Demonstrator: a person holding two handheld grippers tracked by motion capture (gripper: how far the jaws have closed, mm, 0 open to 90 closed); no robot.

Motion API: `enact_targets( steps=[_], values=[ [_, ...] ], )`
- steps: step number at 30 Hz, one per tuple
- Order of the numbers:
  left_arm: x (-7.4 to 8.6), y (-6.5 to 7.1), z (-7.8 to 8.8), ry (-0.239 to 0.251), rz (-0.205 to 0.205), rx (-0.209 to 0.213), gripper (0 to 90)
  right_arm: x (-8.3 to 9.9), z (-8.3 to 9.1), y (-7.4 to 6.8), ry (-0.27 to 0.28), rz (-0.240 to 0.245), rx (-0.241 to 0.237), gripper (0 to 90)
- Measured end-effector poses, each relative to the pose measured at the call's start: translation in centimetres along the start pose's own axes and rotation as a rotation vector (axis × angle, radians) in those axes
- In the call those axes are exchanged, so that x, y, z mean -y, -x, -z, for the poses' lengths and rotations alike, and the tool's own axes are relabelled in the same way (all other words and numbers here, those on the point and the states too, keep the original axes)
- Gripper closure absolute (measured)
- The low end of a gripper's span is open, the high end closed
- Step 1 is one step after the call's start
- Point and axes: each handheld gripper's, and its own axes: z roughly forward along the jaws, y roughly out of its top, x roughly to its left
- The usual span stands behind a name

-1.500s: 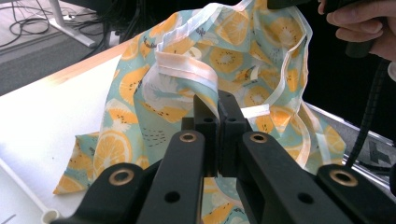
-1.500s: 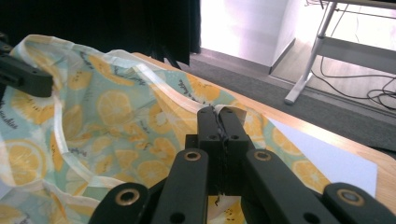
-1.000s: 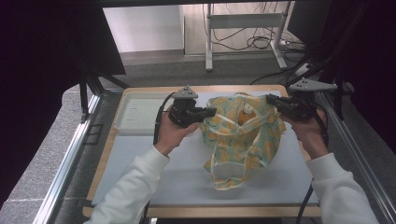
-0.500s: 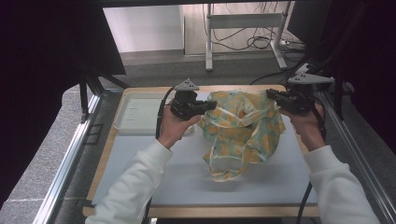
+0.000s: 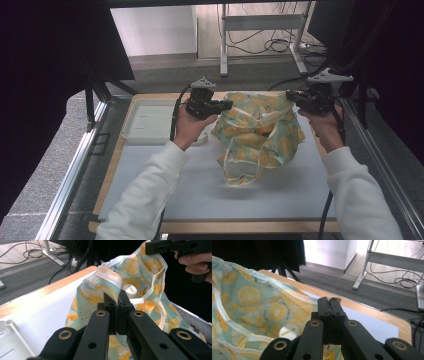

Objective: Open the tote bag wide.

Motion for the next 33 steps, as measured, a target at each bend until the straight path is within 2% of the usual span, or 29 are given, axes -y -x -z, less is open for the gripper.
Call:
enact_targets(
  steps=[9, 16, 20, 25, 28, 33],
  values=[
    [-1.2, -1.4, -1.6, 0.011, 0.044, -0.033, 88.9, 0.0, -2.0, 1.6, -0.017, -0.028, 0.041, 89.0],
    [-1.5, -2.9, -2.8, 0.003, 0.085, -0.057, 88.9, 0.5, -3.5, 2.9, -0.039, -0.052, 0.071, 89.0],
    [-1.5, -3.4, -3.5, -0.007, 0.089, -0.076, 88.9, 0.8, -4.1, 3.5, -0.054, -0.063, 0.083, 89.0],
    [-0.9, -3.9, -4.6, -0.03, 0.102, -0.107, 88.9, 1.4, -5.2, 3.9, -0.099, -0.056, 0.103, 89.0],
    [-0.3, -4.1, -5.5, -0.061, 0.098, -0.13, 88.9, 1.9, -6.2, 3.7, -0.143, -0.046, 0.111, 89.0],
    [0.8, -4.5, -6.4, -0.092, 0.106, -0.135, 88.9, 3.2, -7.4, 3.5, -0.208, -0.023, 0.117, 89.0]
  ],
)
